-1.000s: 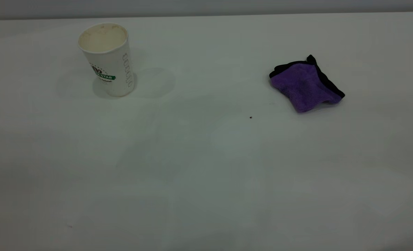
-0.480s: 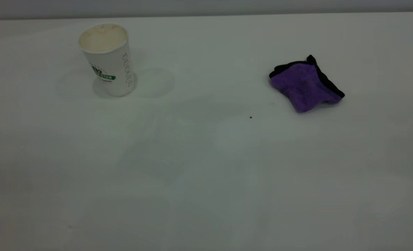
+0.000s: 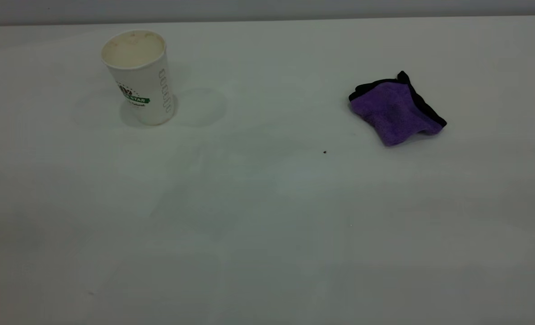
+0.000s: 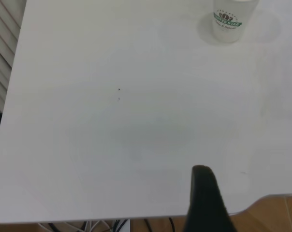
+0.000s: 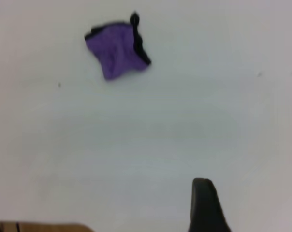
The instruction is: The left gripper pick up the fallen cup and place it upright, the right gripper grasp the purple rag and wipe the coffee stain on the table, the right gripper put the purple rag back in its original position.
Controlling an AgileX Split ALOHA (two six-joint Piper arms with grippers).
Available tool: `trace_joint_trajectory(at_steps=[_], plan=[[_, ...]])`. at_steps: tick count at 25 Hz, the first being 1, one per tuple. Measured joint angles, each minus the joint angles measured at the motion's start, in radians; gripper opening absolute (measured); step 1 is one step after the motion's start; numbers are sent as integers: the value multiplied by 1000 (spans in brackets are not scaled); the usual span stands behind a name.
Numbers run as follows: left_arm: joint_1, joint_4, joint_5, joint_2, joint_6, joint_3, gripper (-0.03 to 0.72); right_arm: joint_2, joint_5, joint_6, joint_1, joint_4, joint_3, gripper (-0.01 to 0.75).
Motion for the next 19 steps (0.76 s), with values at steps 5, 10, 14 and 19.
trace_joint_trajectory(at_steps=[5,10,14,19], plan=[[0,0,0,0,0,0,526,-80,6,-2,0,4,0,512],[0,0,0,0,0,0,526,-81,7,-3,0,4,0,512],[0,0,0,0,0,0,526,-81,7,-3,0,5,0,512],[0,0,0,0,0,0,526,-81,7,-3,0,9,0,512]])
